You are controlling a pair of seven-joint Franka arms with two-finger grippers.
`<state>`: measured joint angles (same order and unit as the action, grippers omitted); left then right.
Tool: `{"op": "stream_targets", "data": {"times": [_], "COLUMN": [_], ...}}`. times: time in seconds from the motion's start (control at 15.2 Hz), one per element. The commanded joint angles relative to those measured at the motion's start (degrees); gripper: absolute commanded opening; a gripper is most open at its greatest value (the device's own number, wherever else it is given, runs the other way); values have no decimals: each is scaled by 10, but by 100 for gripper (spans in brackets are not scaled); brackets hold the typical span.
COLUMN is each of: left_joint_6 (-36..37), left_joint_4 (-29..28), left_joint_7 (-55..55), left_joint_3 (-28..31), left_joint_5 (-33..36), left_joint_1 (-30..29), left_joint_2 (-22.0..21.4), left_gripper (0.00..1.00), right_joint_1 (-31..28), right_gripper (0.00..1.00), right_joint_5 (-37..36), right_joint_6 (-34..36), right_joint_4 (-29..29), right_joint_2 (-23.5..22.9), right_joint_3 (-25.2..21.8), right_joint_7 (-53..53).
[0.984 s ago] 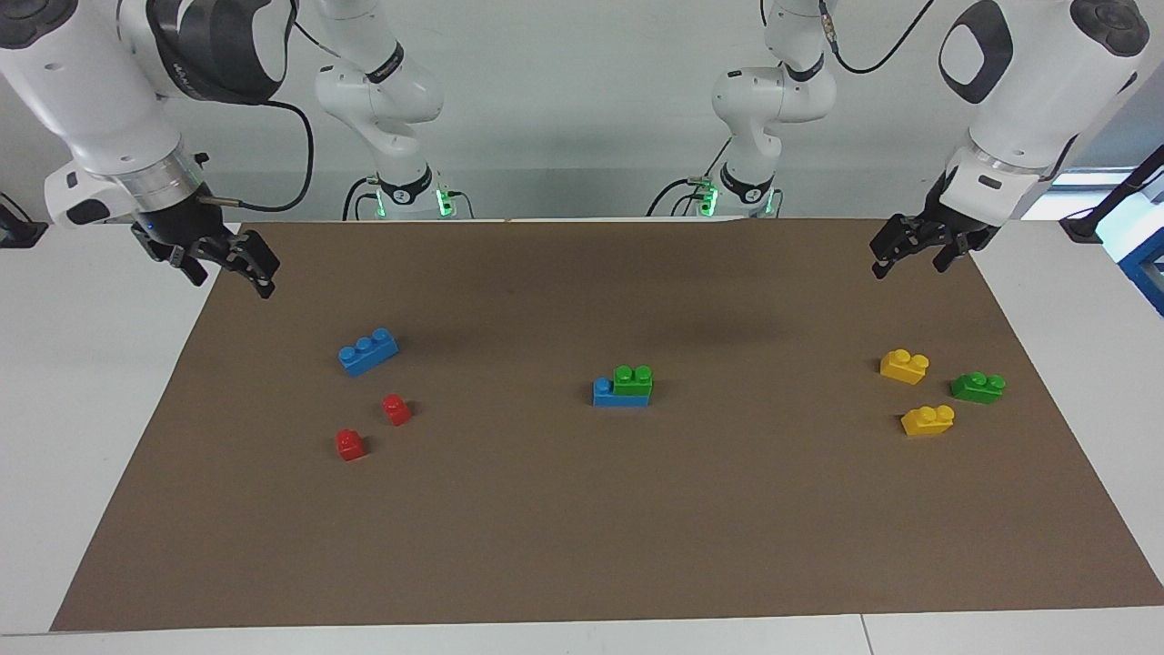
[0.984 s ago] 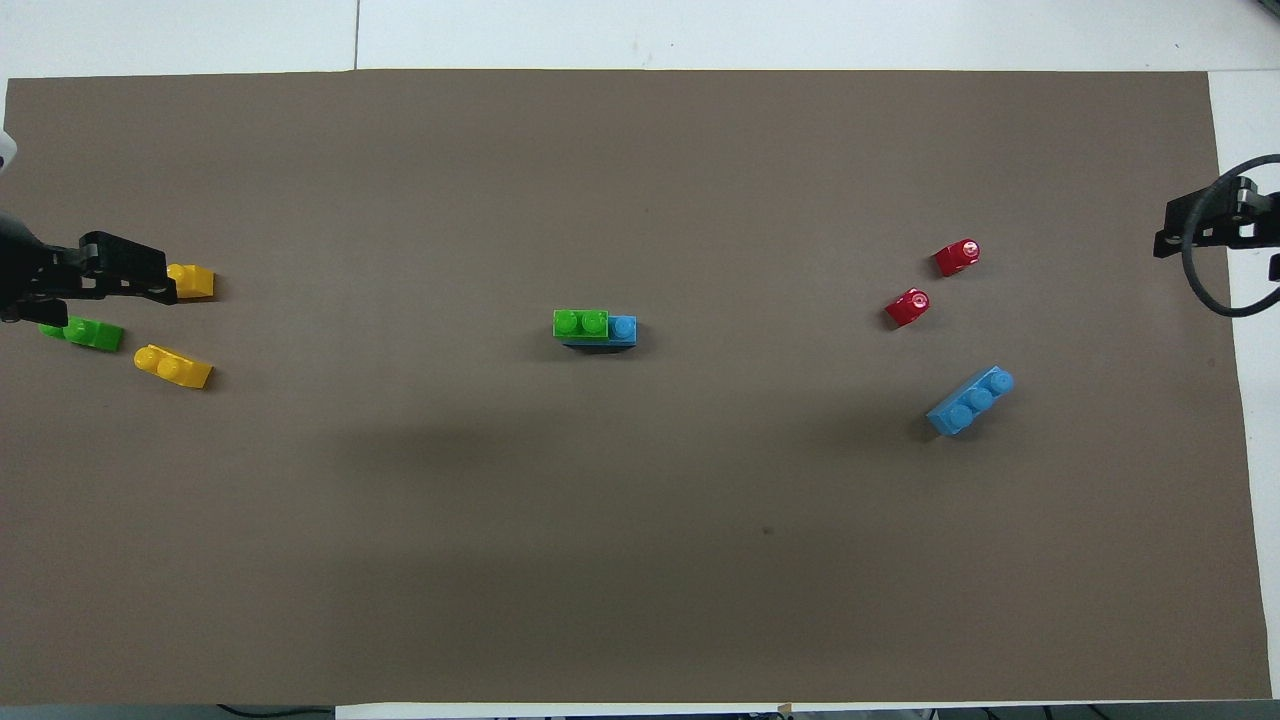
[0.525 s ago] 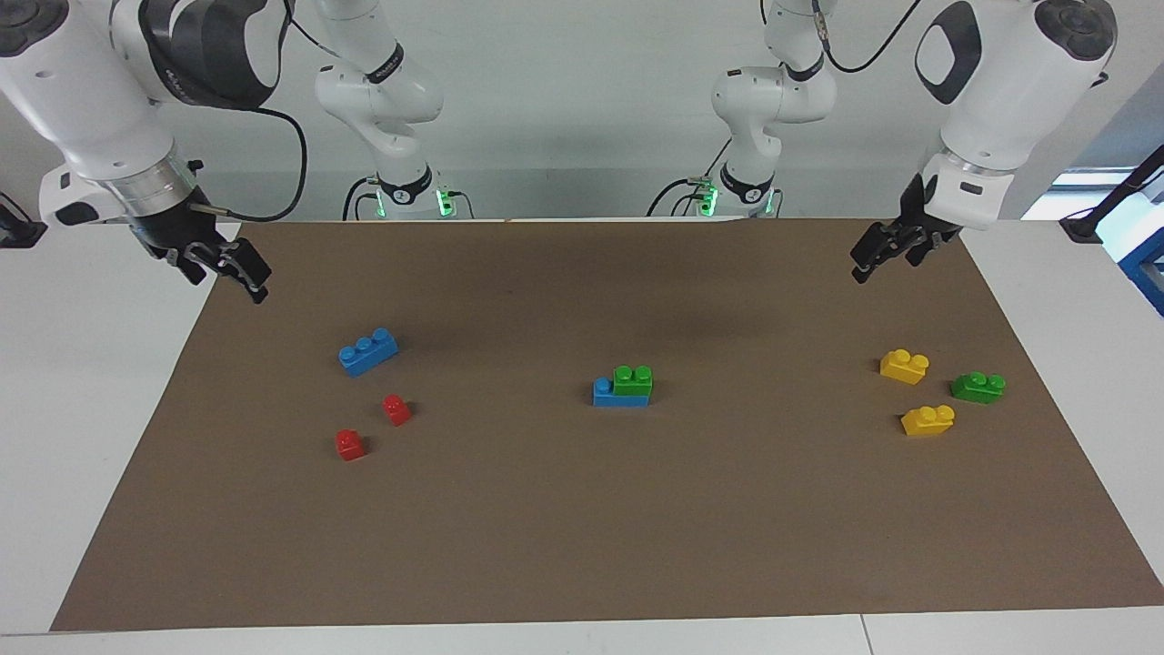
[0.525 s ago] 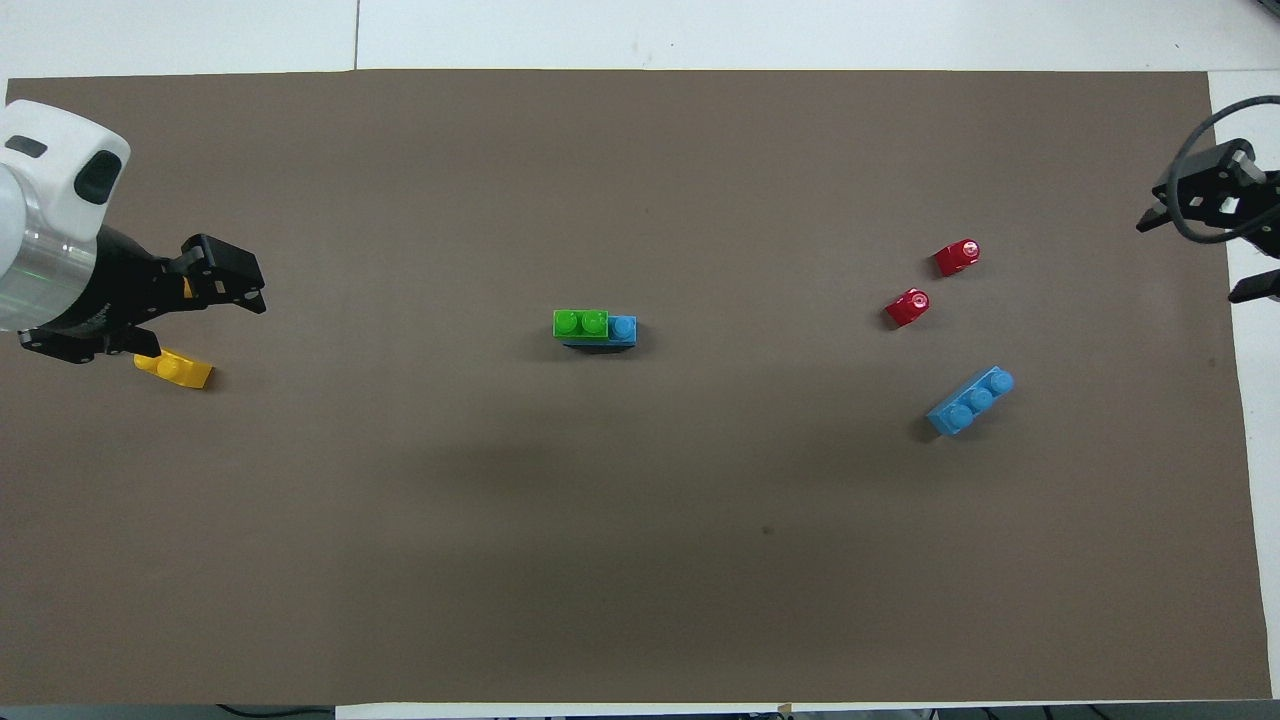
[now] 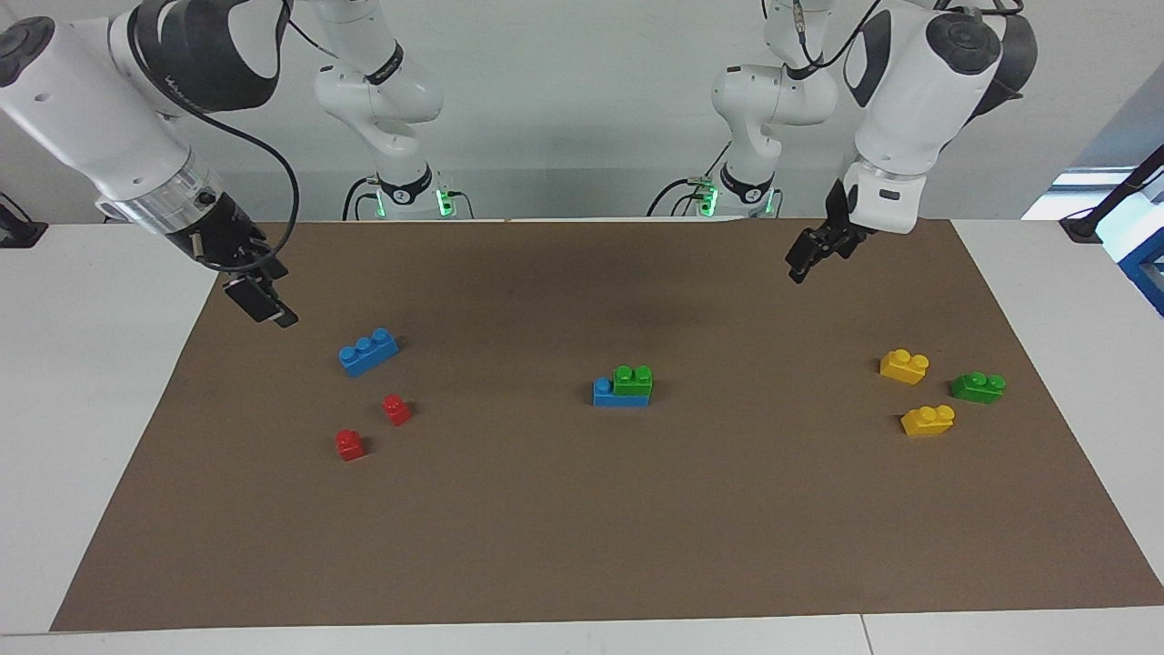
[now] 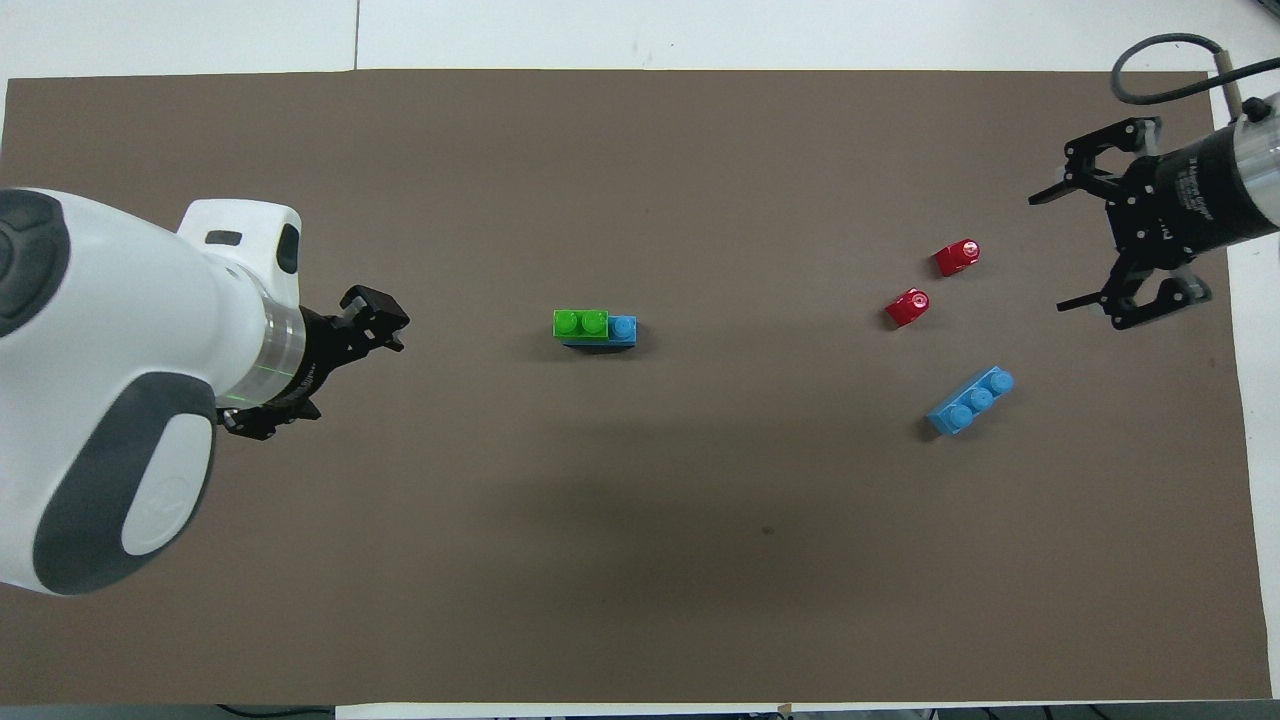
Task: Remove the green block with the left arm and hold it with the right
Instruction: 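Move the left gripper toward the green block while the right gripper follows, then lower the left gripper onto the green block while the right gripper reaches the blue block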
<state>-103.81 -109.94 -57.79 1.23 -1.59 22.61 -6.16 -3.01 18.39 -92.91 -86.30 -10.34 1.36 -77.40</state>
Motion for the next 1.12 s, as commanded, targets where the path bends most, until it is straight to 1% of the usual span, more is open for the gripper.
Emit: {"op": "stream_targets", "data": {"times": [0.0,0.13,0.26,0.39,0.59,0.79,0.85,1.05], "left_joint_6": [-22,-38,-76,-89,-102,-112,-119,-126], "left_joint_4": [-41,-58,-87,-92,-91,-84,-78,-69], "left_joint_7": [-80,-148,-222,-278,-411,-524,-556,-606], "left_joint_3": [9,9,9,9,10,9,9,9], "left_joint_5": [-7,-7,-7,-6,6,31,33,34], "left_joint_1": [25,38,53,58,81,108,110,130], "left_joint_2": [-32,-40,-49,-46,-26,-2,9,37], "left_gripper": [100,100,100,100,100,100,100,100], "right_joint_1": [5,21,24,34,51,70,72,77], "right_gripper": [100,100,100,99,99,96,95,95], "right_joint_5": [33,52,74,99,122,173,186,239], "right_joint_6": [-14,-24,-29,-59,-106,-128,-134,-137], "right_joint_4": [-2,-4,-8,-17,-23,-23,-24,-26], "right_joint_2": [-21,-30,-42,-52,-76,-100,-107,-128], "right_joint_3": [2,2,2,2,2,2,2,2], "right_joint_7": [-7,-11,0,2,-4,-6,-6,0]}}
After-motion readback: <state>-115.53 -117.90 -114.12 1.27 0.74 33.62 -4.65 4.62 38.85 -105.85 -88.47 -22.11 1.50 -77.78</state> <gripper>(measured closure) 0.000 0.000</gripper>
